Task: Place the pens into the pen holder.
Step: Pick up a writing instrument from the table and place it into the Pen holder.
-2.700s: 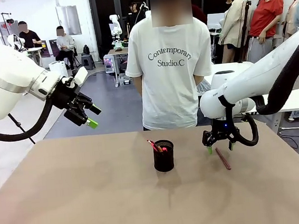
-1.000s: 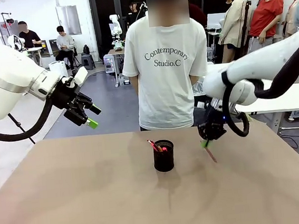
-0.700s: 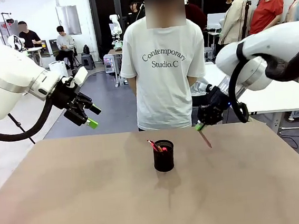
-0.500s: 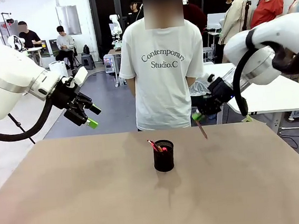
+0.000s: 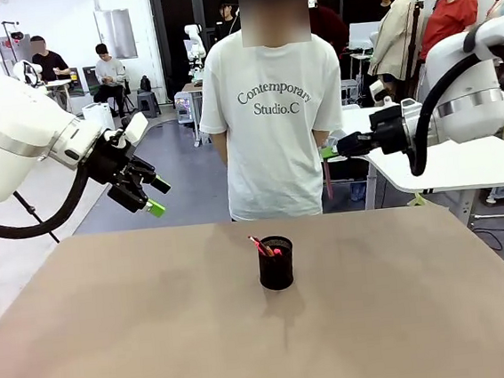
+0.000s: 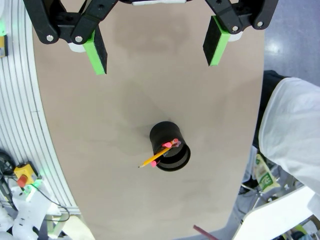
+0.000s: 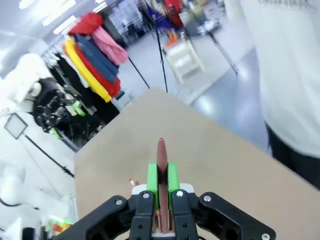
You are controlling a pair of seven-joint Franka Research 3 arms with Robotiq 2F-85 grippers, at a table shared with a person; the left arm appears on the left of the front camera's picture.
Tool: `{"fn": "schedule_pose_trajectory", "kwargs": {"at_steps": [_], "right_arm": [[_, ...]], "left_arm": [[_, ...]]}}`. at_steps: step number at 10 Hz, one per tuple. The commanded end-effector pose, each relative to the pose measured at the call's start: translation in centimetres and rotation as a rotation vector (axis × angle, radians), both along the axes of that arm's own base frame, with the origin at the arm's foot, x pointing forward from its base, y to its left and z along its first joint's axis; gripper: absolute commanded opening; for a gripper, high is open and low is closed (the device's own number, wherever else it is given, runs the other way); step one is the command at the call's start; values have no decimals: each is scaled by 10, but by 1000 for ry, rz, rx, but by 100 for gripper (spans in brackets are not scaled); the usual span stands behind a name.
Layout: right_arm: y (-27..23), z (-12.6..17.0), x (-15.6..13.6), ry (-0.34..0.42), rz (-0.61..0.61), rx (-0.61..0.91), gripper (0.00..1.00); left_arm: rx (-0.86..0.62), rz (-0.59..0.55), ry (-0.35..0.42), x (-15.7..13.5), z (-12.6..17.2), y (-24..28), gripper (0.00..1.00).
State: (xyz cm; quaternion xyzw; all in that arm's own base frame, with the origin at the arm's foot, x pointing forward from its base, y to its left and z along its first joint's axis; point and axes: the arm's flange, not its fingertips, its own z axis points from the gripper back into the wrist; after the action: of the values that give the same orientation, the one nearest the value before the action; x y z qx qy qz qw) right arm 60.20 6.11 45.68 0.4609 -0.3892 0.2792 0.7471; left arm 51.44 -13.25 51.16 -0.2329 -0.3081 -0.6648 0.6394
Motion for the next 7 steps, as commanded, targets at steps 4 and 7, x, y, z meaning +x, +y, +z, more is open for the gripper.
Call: {"fn": "schedule_pose_trajectory", "kwargs": {"at_steps": [4, 7], "right_arm": [[4, -11, -40, -402, 32, -11, 0], [3, -7, -32, -357, 36, -18, 0]], "left_arm": [[-2, -3, 3, -1, 2, 2, 100], [-2, -3, 3, -1, 2, 2, 100]]}}
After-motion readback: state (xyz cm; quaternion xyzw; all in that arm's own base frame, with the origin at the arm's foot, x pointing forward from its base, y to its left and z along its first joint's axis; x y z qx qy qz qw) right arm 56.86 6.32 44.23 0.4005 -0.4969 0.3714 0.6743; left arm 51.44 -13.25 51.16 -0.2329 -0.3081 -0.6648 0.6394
